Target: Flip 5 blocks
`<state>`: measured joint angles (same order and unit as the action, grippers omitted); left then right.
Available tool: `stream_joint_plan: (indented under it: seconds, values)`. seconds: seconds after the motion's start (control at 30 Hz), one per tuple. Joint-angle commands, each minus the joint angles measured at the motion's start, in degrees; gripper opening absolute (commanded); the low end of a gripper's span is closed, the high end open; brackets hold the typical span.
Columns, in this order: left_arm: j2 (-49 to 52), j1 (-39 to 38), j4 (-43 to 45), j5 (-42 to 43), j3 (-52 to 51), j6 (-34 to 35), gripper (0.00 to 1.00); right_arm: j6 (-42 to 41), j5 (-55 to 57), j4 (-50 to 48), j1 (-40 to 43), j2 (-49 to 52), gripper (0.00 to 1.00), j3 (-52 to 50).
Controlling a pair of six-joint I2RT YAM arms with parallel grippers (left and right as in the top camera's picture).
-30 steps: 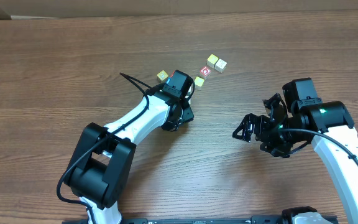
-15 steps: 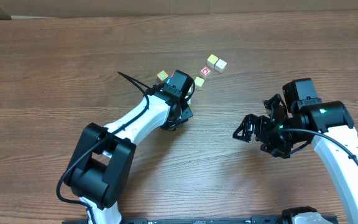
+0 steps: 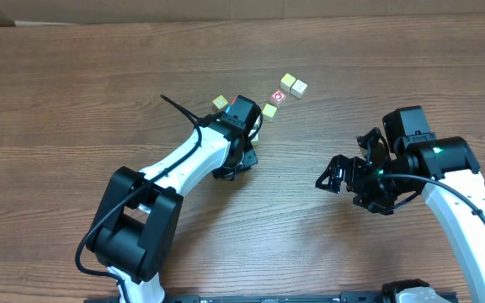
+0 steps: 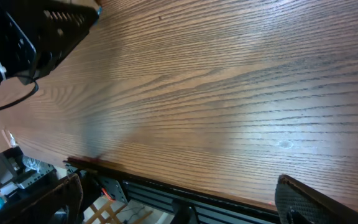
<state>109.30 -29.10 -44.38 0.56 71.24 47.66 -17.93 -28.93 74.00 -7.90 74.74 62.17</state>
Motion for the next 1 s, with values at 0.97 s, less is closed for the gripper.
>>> stream_joint_plan:
  seconds: [0.97]
  values:
    - [-14.1, -20.1, -17.6, -0.3, -3.9, 8.8, 0.05, 0.3, 1.3, -0.5, 0.1, -0.3, 1.0, 1.6]
